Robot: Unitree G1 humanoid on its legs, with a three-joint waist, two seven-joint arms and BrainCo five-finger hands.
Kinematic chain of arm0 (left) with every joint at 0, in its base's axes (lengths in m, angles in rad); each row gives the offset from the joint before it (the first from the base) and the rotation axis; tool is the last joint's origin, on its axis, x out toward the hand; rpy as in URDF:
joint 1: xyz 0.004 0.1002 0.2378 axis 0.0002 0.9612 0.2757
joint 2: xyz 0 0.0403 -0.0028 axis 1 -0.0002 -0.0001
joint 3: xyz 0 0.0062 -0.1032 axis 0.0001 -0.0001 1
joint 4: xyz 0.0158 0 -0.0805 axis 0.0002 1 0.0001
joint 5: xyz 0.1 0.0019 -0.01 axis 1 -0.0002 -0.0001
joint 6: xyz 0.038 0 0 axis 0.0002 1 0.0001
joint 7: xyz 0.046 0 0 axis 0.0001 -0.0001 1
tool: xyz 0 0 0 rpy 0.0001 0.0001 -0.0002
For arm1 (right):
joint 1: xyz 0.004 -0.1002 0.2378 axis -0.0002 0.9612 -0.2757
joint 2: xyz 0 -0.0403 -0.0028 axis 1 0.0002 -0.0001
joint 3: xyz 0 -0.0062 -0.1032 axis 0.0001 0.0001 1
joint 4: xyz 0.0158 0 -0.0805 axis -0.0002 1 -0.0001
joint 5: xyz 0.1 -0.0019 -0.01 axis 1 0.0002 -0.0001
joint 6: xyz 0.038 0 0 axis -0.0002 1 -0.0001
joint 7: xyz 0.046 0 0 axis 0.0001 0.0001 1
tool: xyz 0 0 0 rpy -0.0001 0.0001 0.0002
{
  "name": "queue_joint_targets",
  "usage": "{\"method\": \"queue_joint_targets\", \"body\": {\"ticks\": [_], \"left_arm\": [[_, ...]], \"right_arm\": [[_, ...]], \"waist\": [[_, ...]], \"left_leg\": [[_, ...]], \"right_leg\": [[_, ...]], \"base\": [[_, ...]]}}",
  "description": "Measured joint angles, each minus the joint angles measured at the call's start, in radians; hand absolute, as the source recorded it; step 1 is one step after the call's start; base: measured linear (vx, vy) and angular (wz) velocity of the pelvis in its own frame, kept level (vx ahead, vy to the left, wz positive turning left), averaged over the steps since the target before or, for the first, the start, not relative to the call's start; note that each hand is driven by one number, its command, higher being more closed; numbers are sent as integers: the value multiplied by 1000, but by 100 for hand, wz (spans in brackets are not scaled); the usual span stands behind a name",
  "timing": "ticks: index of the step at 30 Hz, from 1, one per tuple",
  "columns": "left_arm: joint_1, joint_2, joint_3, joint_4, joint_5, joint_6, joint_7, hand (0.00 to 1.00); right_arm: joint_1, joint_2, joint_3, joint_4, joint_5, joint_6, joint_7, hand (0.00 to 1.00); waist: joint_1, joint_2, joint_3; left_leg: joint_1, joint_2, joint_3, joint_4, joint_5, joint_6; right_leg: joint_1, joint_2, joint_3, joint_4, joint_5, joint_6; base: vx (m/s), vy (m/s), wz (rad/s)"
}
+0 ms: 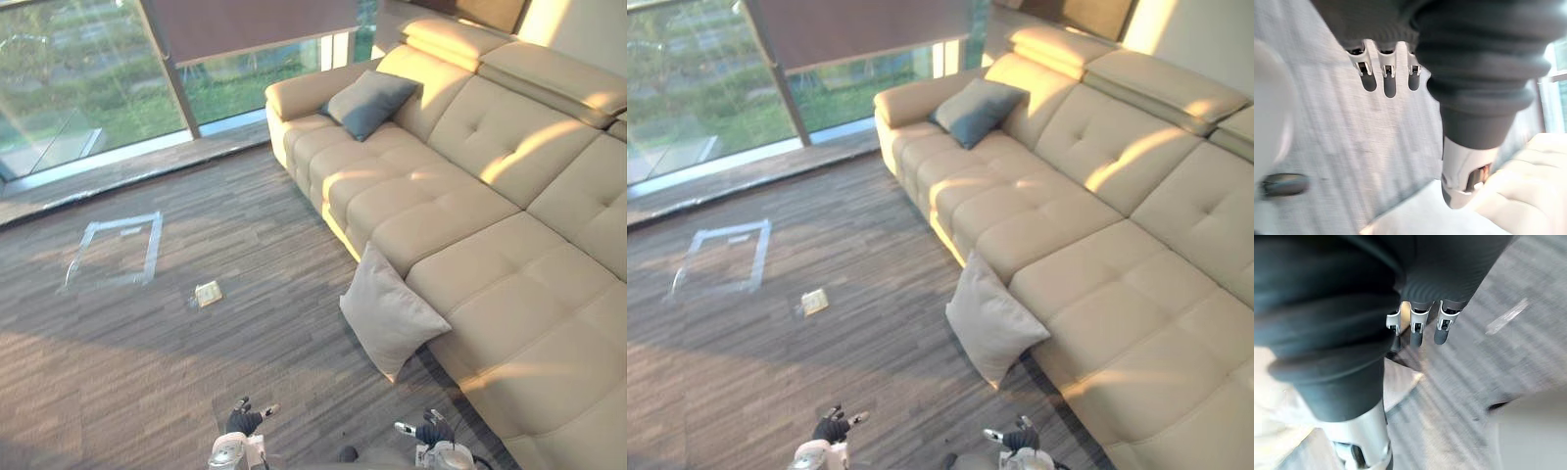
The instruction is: Pick up cushions and gather them together orderly.
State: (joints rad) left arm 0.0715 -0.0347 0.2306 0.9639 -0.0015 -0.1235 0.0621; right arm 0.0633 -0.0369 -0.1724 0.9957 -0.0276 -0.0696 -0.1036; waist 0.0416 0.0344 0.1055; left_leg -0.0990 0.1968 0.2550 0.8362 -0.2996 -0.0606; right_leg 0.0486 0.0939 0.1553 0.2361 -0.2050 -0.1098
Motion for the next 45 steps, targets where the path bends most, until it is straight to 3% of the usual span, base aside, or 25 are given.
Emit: {"method": "queue_joint_targets", "body": {"ticks": [2,4,5,6,7,10,15,16,19,20,21,22,23,25,26,28,30,32,35,38,39,40,41,42,45], "left_arm": [[3,0,14,-1,0,-2,0,0],[5,9,15,3,-1,-2,1,0],[9,15,10,10,-2,-2,1,0],[22,35,-6,30,-2,-2,4,0],[18,59,-17,49,-4,0,5,0],[-1,100,-57,71,0,1,2,0],[-7,100,-115,93,1,5,3,0],[-16,99,-116,95,1,6,4,0],[-35,117,-135,129,1,6,2,0],[-50,124,-139,137,0,5,-1,0],[-63,103,-142,148,1,4,-4,0],[-63,97,-142,147,1,3,-6,0],[-58,84,-142,149,1,0,-8,0],[-67,85,-142,150,1,1,-8,0],[-70,81,-143,157,2,1,-8,0],[-56,82,-142,158,16,4,-8,0],[-49,80,-132,139,24,5,-10,0],[-44,73,-92,106,28,5,-10,0],[-4,32,-43,55,21,3,-5,0],[-1,29,-25,47,17,2,-5,0],[-1,38,-46,51,17,2,-4,0],[-2,41,-71,61,16,0,-4,0],[-11,47,-74,71,14,-1,-4,0],[-20,74,-103,94,14,2,-3,0],[-23,119,-170,128,18,2,-5,0]], "right_arm": [[-4,1,2,1,0,0,-1,0],[-2,-13,5,16,-2,2,-4,0],[-1,-24,21,31,-3,3,-8,0],[-3,-30,30,52,-2,7,-10,0],[-4,-23,39,52,-5,9,-13,0],[-6,-11,38,87,-12,9,-13,0],[-24,-33,38,84,-10,7,-7,0],[-25,-39,41,83,-10,3,-2,0],[-38,-39,61,77,-10,-1,5,0],[-36,-38,59,80,-6,-1,7,0],[-41,-46,58,82,-7,-3,4,0],[-45,-46,57,85,-7,-2,4,0],[-52,-49,57,92,-8,2,5,0],[-54,-51,45,91,-3,0,4,0],[-52,-54,19,86,-2,-3,5,0],[-42,-52,16,88,1,-3,4,0],[-37,-46,-5,87,2,-4,5,0],[-27,-44,-9,71,10,-2,4,0],[-4,-54,-3,16,17,3,2,0],[-1,-34,-3,6,30,10,-4,0],[-2,-28,-4,12,29,10,-6,0],[-3,-44,-5,26,29,10,-8,0],[-7,-40,-7,49,29,11,-10,0],[-10,-34,-6,77,28,18,-12,0],[0,-16,-19,92,29,20,-16,0]], "waist": [[14,-2,-1],[15,1,0],[18,4,1],[19,6,-11],[13,-25,-21],[14,-51,-23],[10,-19,-13],[9,-1,-4],[3,-9,-4],[-9,-31,-9],[-21,-7,-14],[-21,-14,-10],[-18,-31,5],[-36,-15,14],[-43,4,25],[-42,-3,19],[-45,-10,15],[-38,-20,16],[-25,35,13],[-5,28,7],[4,20,4],[5,27,2],[6,16,0],[9,-9,-13],[-3,-66,-40]], "left_leg": [[-42,-4,9,-140,-8,8],[-57,-38,-64,-479,48,-29],[-51,-39,-89,-561,138,-74],[-18,-62,-54,-609,189,-55],[-13,-70,-12,-618,196,-34],[31,-95,69,-616,174,8],[178,-113,180,-691,168,18],[205,-106,171,-696,156,38],[237,-104,174,-694,145,44],[243,-117,170,-689,130,25],[229,-97,163,-660,121,17],[211,-97,158,-618,121,20],[209,-127,111,-668,84,-20],[207,-155,44,-814,118,1],[196,-142,20,-848,204,17],[213,-148,17,-822,181,3],[164,-130,11,-655,81,-53],[54,-98,15,-378,50,-81],[-90,-9,16,3,79,-78],[-95,-7,15,-118,-2,-4],[-88,-39,-43,-335,31,-4],[-61,-51,-109,-524,152,-35],[-44,-61,-105,-541,181,-47],[0,-77,-71,-613,196,-41],[78,-121,-9,-726,225,-18]], "right_leg": [[17,-11,79,-12,-14,15],[18,-27,179,-20,-35,51],[18,-32,220,-21,-46,68],[19,-55,258,-45,-38,113],[19,-83,248,-73,-14,152],[15,-123,254,-92,23,205],[-106,-84,233,223,16,221],[-150,-76,177,271,-42,212],[-206,-65,42,102,-26,173],[-201,-61,7,-9,96,113],[-180,-43,11,-44,130,122],[-179,-48,25,-45,131,118],[-166,-59,63,-47,130,116],[-140,-57,65,-53,129,116],[-110,-40,45,-55,119,111],[-85,-49,38,-44,74,113],[-89,-60,18,0,18,96],[-84,-67,21,24,-24,82],[-40,-43,67,58,-63,62],[-10,-75,142,51,-63,78],[-12,-94,184,36,-60,106],[-16,-91,210,20,-58,131],[-13,-100,231,4,-58,140],[-9,-126,240,-36,-19,195],[14,-178,237,-93,15,211]], "base": [[229,208,-141],[327,328,-135],[348,351,-138],[414,406,-136],[359,313,-108],[290,207,-76],[227,115,-95],[168,8,-109],[220,-41,-80],[281,-51,-40],[278,-38,-38],[237,-26,-56],[153,-24,-59],[116,-11,-32],[85,34,-10],[96,21,4],[100,5,23],[17,-1,-2],[131,46,-38],[242,153,-79],[272,245,-90],[255,250,-89],[198,198,-81],[193,180,-80],[176,130,-54]]}}
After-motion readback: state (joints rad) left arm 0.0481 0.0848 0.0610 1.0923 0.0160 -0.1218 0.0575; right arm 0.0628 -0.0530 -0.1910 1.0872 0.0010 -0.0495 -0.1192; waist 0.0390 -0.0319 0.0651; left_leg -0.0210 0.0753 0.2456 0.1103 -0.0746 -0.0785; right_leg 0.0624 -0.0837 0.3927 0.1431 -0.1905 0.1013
